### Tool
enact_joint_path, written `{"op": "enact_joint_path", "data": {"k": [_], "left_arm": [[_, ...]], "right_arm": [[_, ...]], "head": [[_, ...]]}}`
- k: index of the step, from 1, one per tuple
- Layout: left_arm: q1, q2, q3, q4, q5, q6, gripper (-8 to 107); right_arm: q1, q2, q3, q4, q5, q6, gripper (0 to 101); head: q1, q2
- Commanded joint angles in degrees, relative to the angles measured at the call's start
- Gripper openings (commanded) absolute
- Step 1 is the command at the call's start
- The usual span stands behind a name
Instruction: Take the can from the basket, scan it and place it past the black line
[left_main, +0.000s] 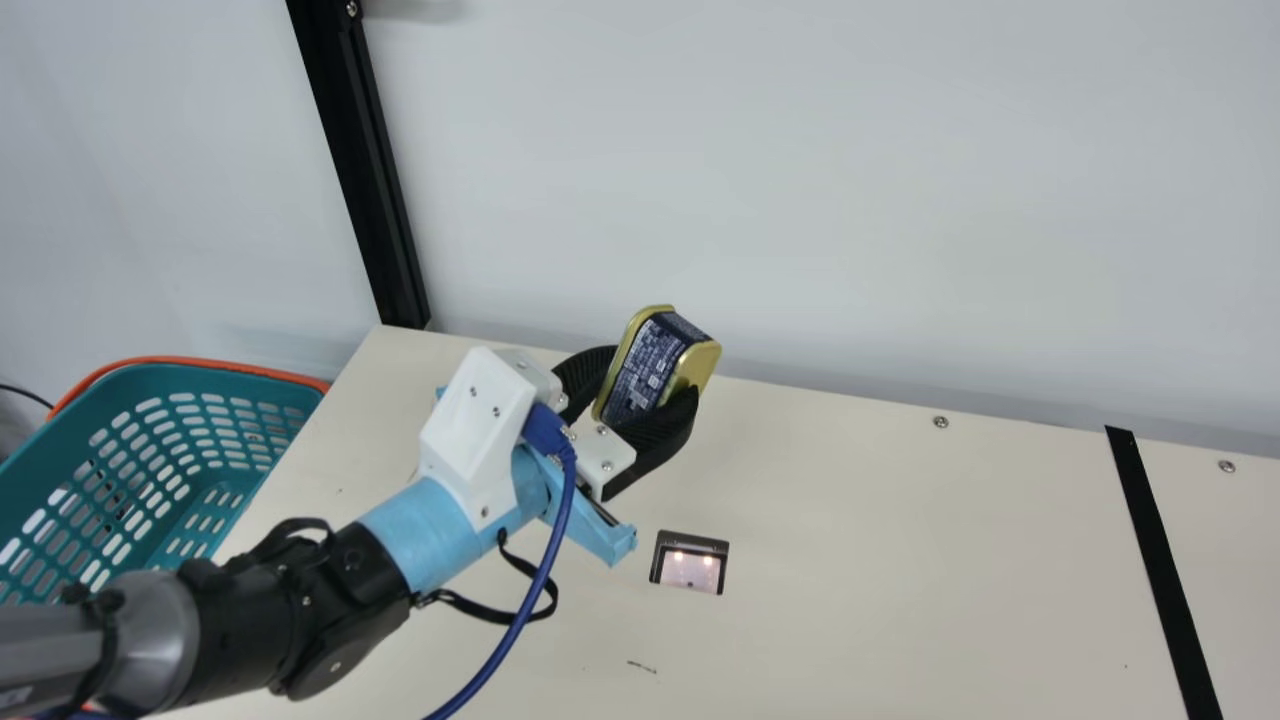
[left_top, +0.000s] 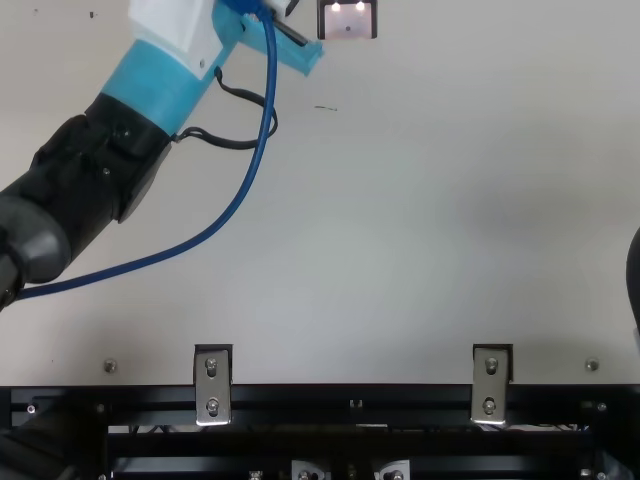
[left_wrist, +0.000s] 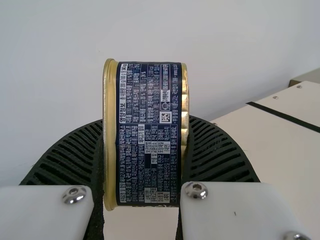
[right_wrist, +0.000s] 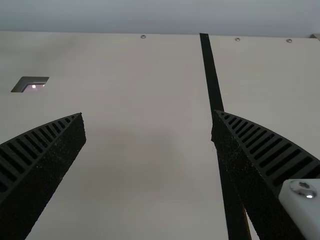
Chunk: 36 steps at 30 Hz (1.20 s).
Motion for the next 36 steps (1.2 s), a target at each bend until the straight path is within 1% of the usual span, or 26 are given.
{"op": "enact_joint_path", "data": {"k": [1, 9, 14, 18, 22, 26, 31, 36], "left_arm": [[0.06, 0.38, -0.28, 0.32, 0.03, -0.44, 10], [0.70, 2.81, -2.19, 1.09, 0.96, -5.31, 10], [1.16, 3.66, -3.20, 2.75, 2.14, -11.15, 10], [1.68, 3.21, -2.98, 4.20, 2.22, -16.61, 10], [2.29, 2.13, -2.00, 4.73, 1.49, -21.08, 10], [2.69, 0.71, -0.30, 4.07, -0.06, -23.31, 10], [2.18, -0.48, 2.21, 2.08, -2.52, -23.51, 10], [0.94, -0.37, 4.46, -0.70, -5.26, -21.56, 10]], "right_arm": [[0.00, 0.00, 0.00, 0.00, 0.00, 0.00, 101], [0.00, 0.00, 0.00, 0.00, 0.00, 0.00, 101], [0.00, 0.00, 0.00, 0.00, 0.00, 0.00, 101], [0.00, 0.00, 0.00, 0.00, 0.00, 0.00, 101], [0.00, 0.00, 0.00, 0.00, 0.00, 0.00, 101], [0.00, 0.00, 0.00, 0.00, 0.00, 0.00, 101], [0.00, 0.00, 0.00, 0.00, 0.00, 0.00, 101], [0.00, 0.00, 0.00, 0.00, 0.00, 0.00, 101]], "head": [[-1.83, -0.14], [-1.83, -0.14], [-1.83, -0.14], [-1.83, -0.14], [-1.83, -0.14], [-1.83, -0.14], [-1.83, -0.14], [-1.83, -0.14]]}}
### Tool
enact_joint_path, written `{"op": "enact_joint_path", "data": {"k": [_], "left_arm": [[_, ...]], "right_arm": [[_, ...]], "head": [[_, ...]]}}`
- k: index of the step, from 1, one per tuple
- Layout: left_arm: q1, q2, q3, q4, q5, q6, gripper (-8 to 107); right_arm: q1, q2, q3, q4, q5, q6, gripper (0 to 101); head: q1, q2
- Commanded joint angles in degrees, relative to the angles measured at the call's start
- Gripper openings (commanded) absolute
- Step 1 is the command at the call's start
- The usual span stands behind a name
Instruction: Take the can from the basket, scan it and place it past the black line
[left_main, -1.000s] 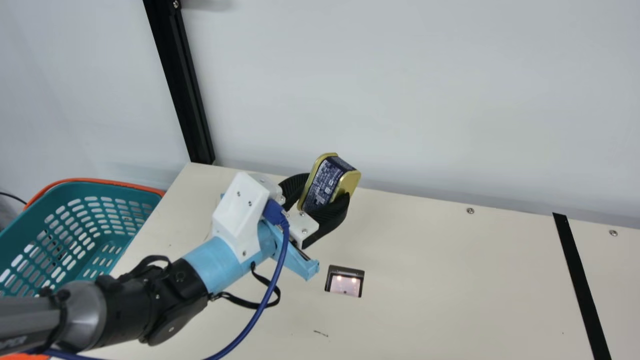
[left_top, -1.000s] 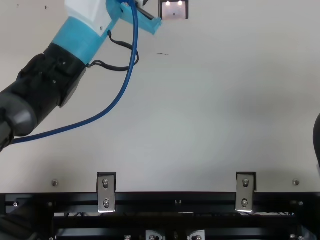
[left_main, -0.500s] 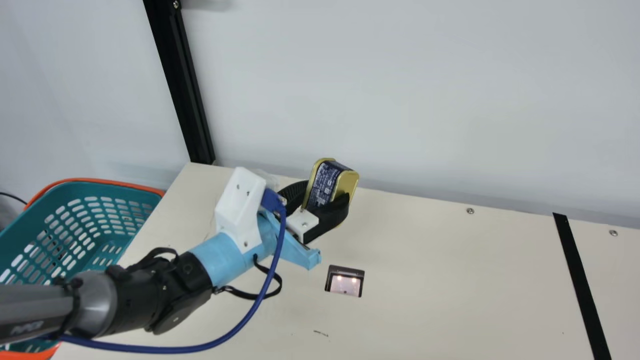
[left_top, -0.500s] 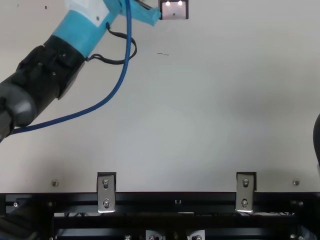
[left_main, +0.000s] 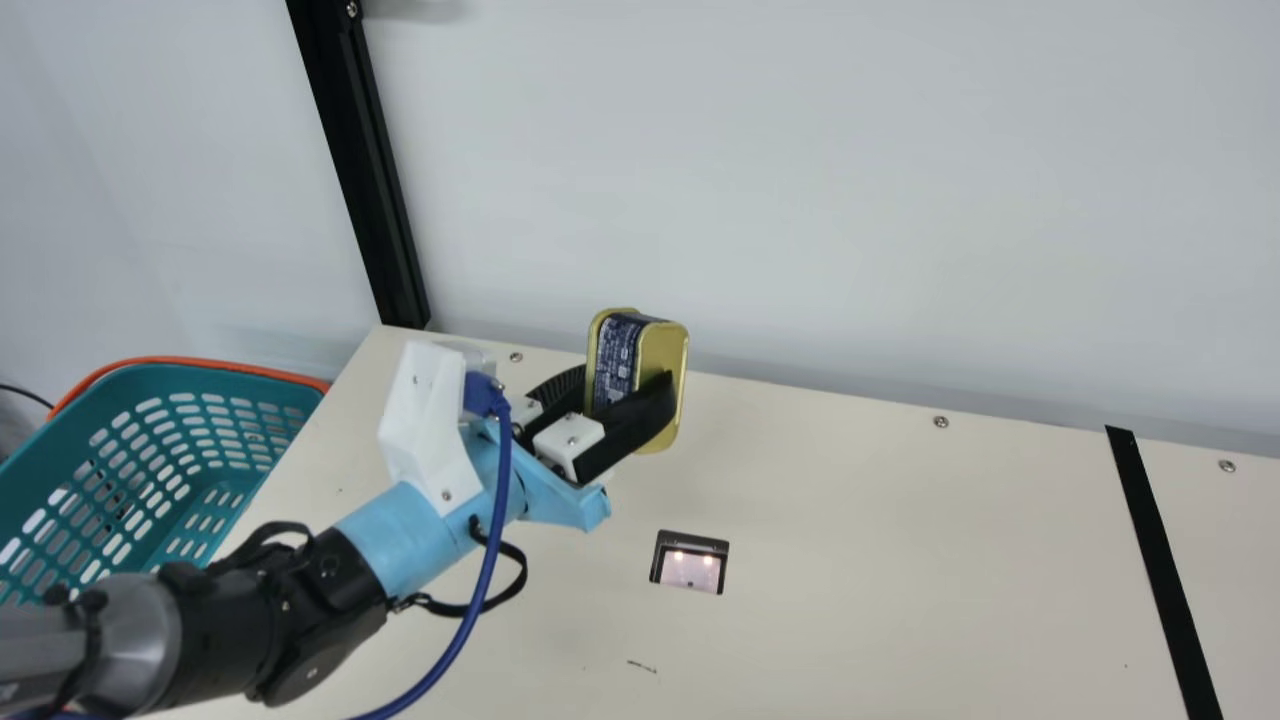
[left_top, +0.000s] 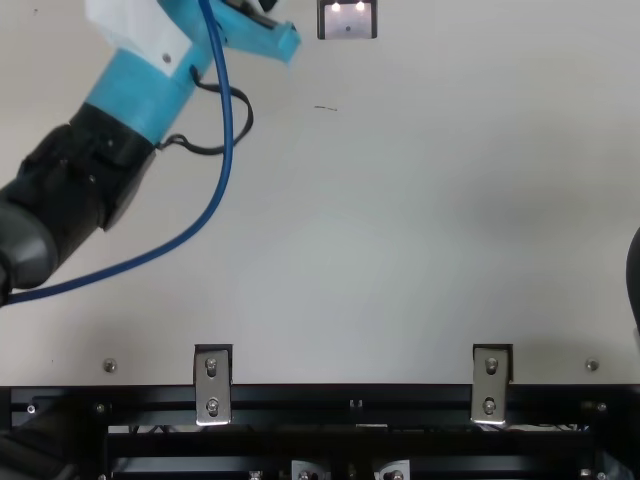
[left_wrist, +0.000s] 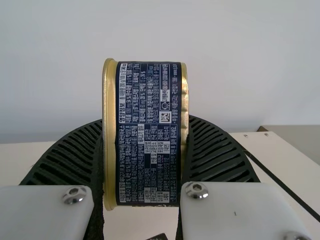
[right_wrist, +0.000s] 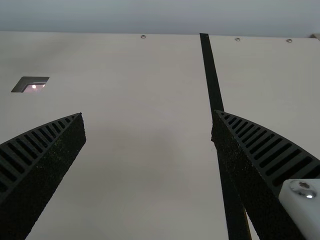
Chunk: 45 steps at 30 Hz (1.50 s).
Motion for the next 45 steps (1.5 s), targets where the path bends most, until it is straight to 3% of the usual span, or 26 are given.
{"op": "enact_joint_path", "data": {"k": [1, 12, 22, 45], "left_arm": [[-0.56, 0.32, 0.75, -1.25, -1.34, 1.03, 10], [-3.71, 3.78, 4.12, -7.42, -6.41, 3.97, 10], [-7.23, 5.93, 5.70, -12.39, -7.75, 2.31, 10], [-13.10, 8.37, 2.72, -18.01, -6.61, -0.78, 10]], "right_arm": [[0.00, 0.00, 0.00, 0.00, 0.00, 0.00, 101], [0.00, 0.00, 0.00, 0.00, 0.00, 0.00, 101], [0.00, 0.00, 0.00, 0.00, 0.00, 0.00, 101], [0.00, 0.00, 0.00, 0.05, 0.00, 0.00, 101]], "head": [[-1.83, -0.14], [-1.83, -0.14], [-1.83, -0.14], [-1.83, -0.14]]}}
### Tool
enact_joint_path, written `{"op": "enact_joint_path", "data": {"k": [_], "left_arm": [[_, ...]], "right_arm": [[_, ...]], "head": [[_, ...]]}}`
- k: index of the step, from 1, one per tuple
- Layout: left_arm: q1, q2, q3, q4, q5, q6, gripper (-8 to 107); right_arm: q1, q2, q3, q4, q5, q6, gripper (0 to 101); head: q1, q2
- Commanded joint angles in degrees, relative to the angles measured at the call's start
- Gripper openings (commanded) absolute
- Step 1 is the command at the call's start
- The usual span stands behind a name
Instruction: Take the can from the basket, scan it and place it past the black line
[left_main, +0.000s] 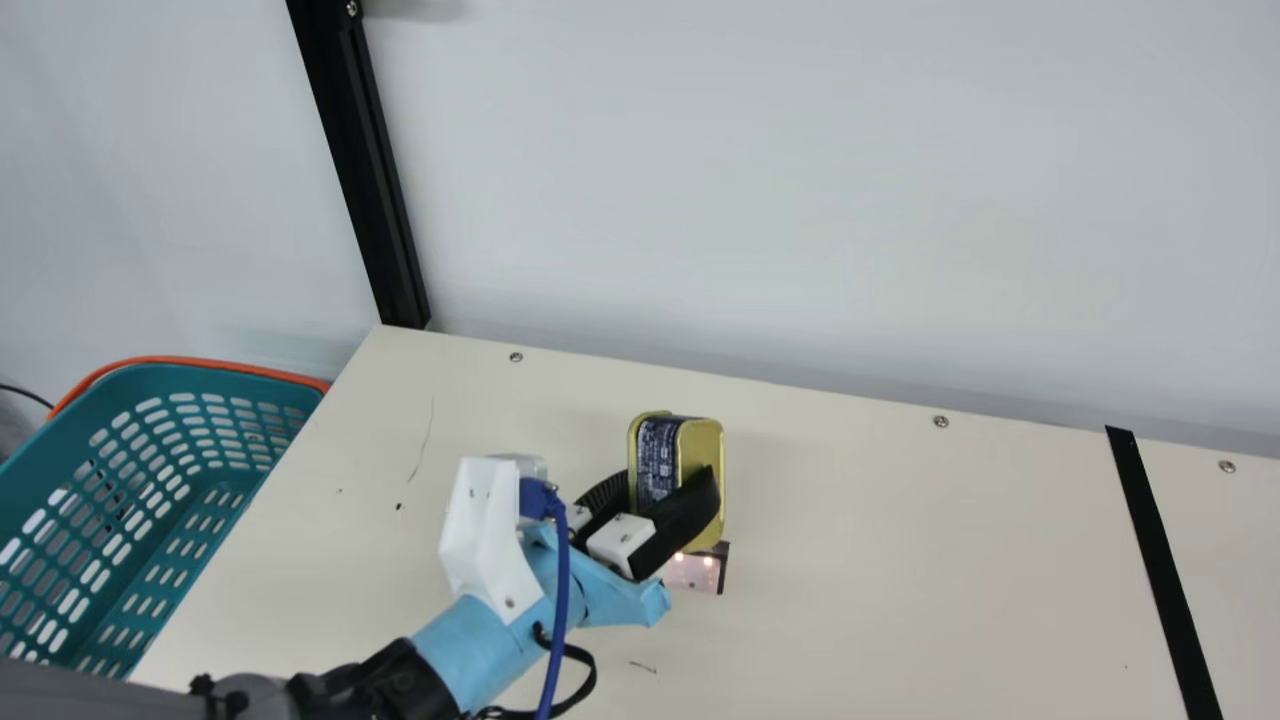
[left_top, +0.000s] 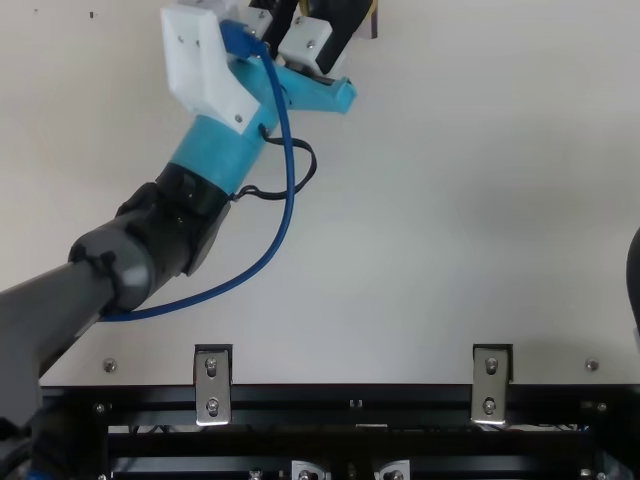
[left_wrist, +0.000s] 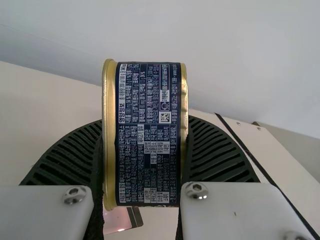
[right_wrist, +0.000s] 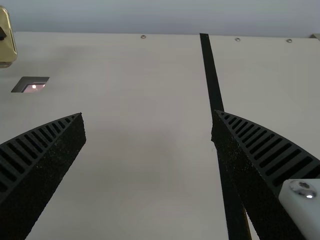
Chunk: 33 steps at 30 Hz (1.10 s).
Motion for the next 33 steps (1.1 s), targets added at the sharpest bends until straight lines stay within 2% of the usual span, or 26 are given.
{"op": "enact_joint_path", "data": {"k": [1, 14, 25, 33], "left_arm": [[-0.21, 0.52, -0.28, -0.10, -0.27, 0.53, 10], [-0.30, 3.96, -1.19, 0.42, -4.10, 8.35, 10], [-0.15, 6.99, -1.12, 1.00, -11.12, 18.62, 10], [-0.42, 7.01, -3.59, -0.03, -11.12, 24.76, 10]], "right_arm": [[0.00, 0.00, 0.00, 0.00, 0.00, 0.00, 101], [0.00, 0.00, 0.00, 0.00, 0.00, 0.00, 101], [0.00, 0.00, 0.00, 0.06, 0.00, 0.00, 101], [0.00, 0.00, 0.00, 0.11, -0.01, 0.00, 101]], "head": [[-1.83, -0.14], [-1.83, -0.14], [-1.83, -0.14], [-1.83, -0.14]]}}
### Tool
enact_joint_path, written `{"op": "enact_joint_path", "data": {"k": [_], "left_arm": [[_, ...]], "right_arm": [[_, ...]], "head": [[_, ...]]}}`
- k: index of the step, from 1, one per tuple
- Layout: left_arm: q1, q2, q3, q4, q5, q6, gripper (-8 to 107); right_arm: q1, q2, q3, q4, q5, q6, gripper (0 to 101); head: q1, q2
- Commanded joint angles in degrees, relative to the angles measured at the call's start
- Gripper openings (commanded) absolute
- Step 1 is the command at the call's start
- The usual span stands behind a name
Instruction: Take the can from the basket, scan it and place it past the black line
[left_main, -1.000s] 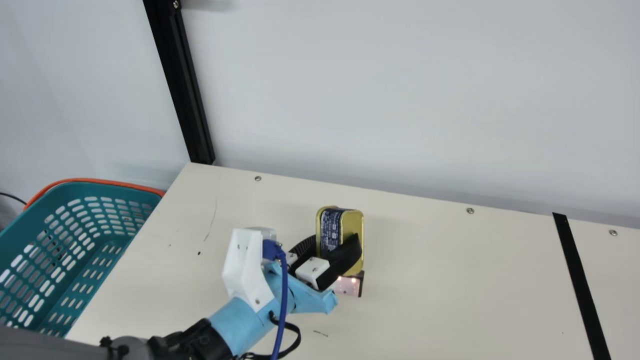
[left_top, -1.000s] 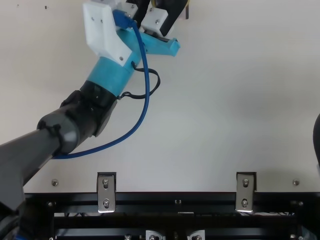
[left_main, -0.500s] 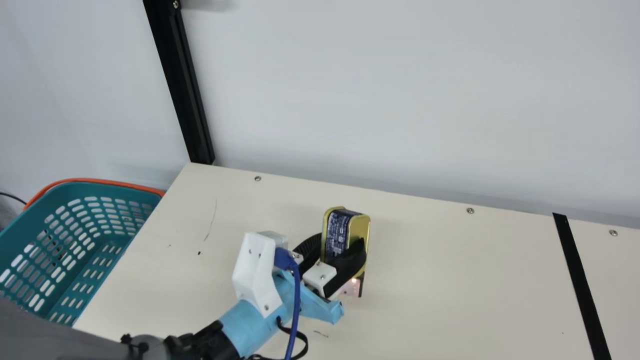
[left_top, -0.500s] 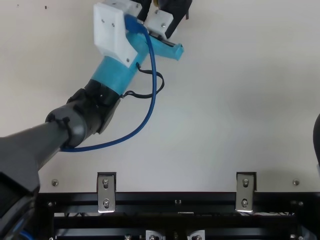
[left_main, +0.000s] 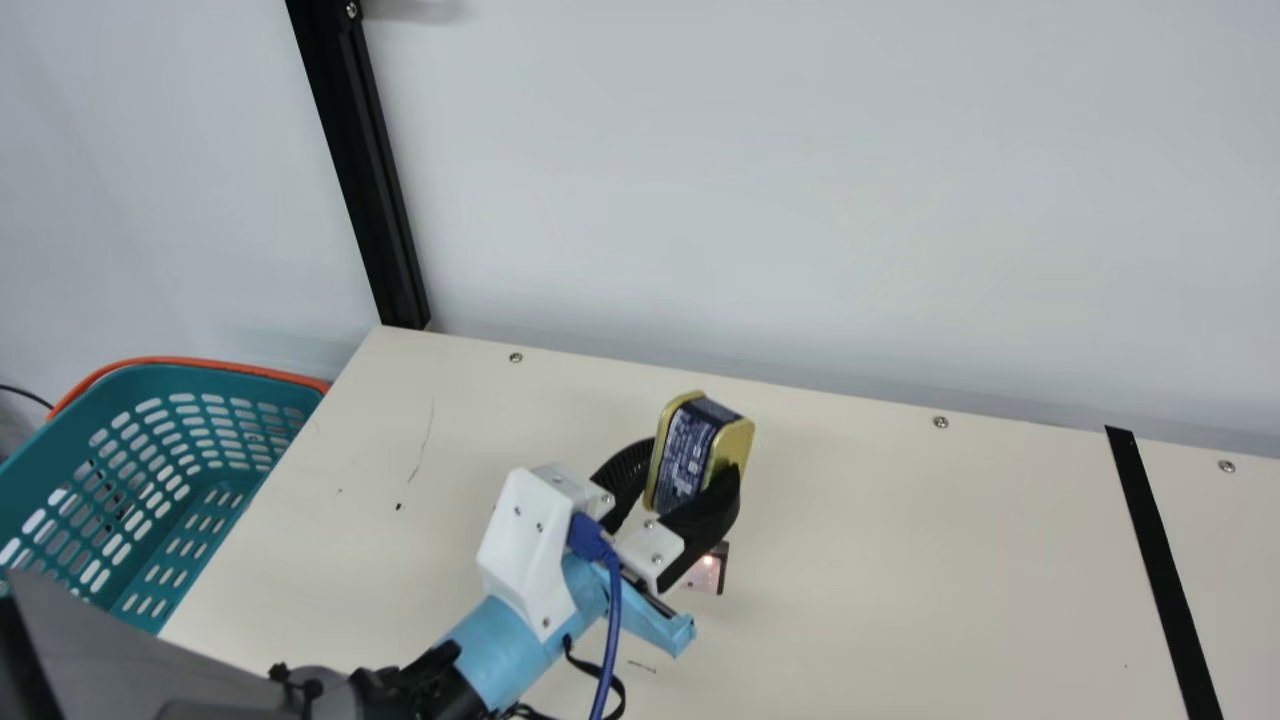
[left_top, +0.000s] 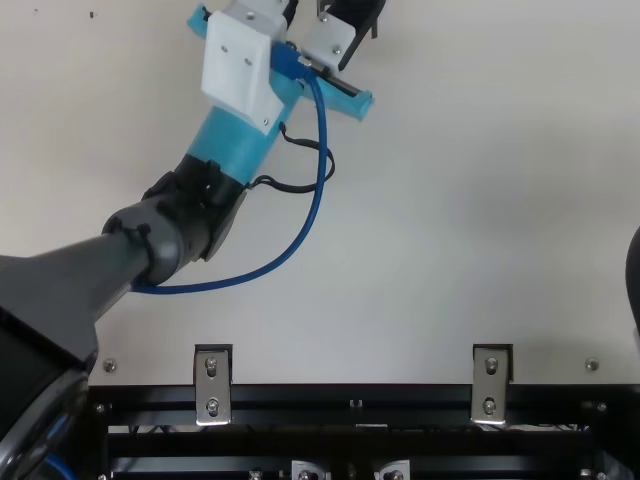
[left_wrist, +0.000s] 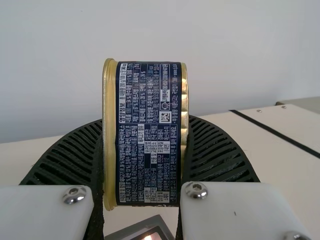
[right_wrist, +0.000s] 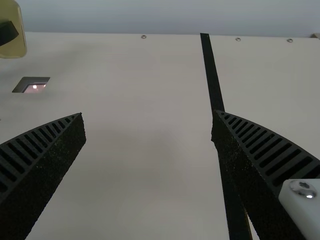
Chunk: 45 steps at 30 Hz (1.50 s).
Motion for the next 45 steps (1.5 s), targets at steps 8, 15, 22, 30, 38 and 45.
{"op": "enact_joint_path", "data": {"k": [8, 15, 22, 30, 38, 45], "left_arm": [[-0.50, 1.21, -1.86, -1.24, -0.17, 4.38, 10], [-1.10, 2.58, -2.95, -2.14, -0.17, 6.38, 10], [-1.49, 3.87, -3.68, -2.97, -0.17, 7.33, 10], [-2.68, -0.21, 0.16, -1.95, -0.17, 5.46, 10], [-2.91, -10.84, 10.70, 5.22, -0.17, 3.20, 10], [-0.32, -20.88, 19.09, 15.01, 2.60, 2.24, 10]], "right_arm": [[0.00, 0.00, 0.00, 0.00, -0.05, 0.00, 101], [0.00, 0.00, 0.00, 0.00, -0.05, 0.00, 101], [0.00, 0.00, 0.00, 0.00, -0.05, 0.00, 101], [0.00, 0.00, 0.00, 0.00, -0.05, 0.00, 101], [0.00, 0.00, 0.00, 0.00, -0.05, 0.00, 101], [0.00, 0.00, 0.00, 0.00, -0.05, 0.00, 101]], "head": [[-2.13, -0.14], [-2.13, -0.14], [-2.13, -0.14], [-2.13, -0.14], [-2.13, -0.14], [-2.13, -0.14]]}}
